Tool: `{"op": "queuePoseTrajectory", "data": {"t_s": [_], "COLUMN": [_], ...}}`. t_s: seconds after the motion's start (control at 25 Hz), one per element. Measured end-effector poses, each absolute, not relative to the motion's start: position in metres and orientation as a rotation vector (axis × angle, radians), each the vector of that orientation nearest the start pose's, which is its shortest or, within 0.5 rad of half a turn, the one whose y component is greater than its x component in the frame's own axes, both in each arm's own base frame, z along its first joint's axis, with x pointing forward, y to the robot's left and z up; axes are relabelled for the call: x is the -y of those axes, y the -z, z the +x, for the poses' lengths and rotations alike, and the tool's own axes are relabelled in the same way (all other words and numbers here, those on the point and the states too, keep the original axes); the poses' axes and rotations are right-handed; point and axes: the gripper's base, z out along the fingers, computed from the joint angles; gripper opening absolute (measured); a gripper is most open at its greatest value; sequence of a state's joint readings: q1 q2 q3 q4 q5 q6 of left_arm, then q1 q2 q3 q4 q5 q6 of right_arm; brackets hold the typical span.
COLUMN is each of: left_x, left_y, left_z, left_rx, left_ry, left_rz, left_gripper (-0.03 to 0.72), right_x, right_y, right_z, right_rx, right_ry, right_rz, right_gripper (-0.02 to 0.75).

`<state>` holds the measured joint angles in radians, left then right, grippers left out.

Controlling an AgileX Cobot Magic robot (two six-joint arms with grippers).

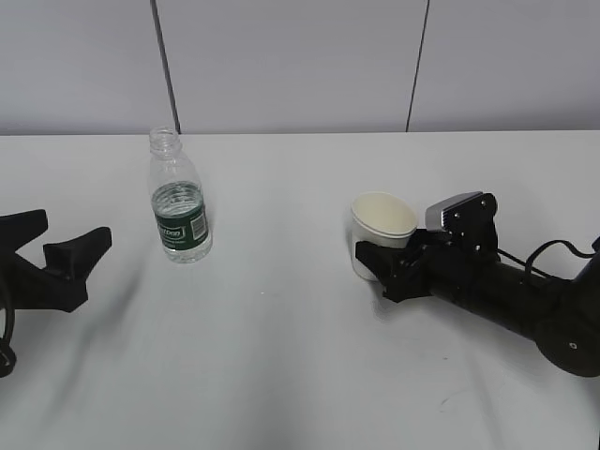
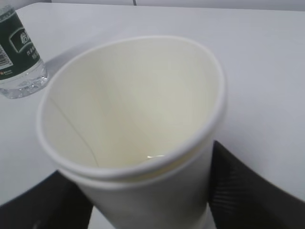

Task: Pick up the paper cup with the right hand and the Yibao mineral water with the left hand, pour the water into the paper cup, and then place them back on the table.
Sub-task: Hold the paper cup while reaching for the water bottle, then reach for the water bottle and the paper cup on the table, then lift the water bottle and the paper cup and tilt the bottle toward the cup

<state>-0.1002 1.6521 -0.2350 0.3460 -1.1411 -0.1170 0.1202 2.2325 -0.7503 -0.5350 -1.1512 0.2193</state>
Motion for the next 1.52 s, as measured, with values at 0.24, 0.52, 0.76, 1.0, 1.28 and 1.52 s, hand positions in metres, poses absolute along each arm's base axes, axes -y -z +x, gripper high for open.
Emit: {"op": "queuePoseTrajectory", "data": {"t_s": [0.24,0.52,0.76,1.0,1.28,1.52], "left_x": [0.056,0.064,0.085,0.099,0.106,0.108], "left_y": [-0.136,-0.131,-0.123,-0.11,-0.099,-0.093], "left_z": [0.24,0.264,0.284,0.311,0.337,0.347], "left_rx": [-1.763,-1.741,-1.721,-1.709,-1.689,-1.692], "left_ry": [0.352,0.378,0.422,0.427,0.43,0.458], "left_rz": [0.387,0.433,0.48,0.466,0.454,0.43], "left_gripper": [0.554,0.554,0.554,0.554,0.554,0.554], "right_x": [-0.084,-0.084,-0.084,-0.084,-0.084,-0.084], "right_y": [-0.055,-0.055,-0.055,-0.055,-0.055,-0.055], "right_z": [0.339,0.339,0.339,0.339,0.339,0.339], "right_rx": [-1.811,-1.811,-1.811,-1.811,-1.811,-1.811], "right_ry": [-0.524,-0.524,-0.524,-0.524,-0.524,-0.524], "right_rz": [-0.46,-0.46,-0.46,-0.46,-0.46,-0.46], "right_gripper": [0.512,0.512,0.512,0.512,0.512,0.512]}}
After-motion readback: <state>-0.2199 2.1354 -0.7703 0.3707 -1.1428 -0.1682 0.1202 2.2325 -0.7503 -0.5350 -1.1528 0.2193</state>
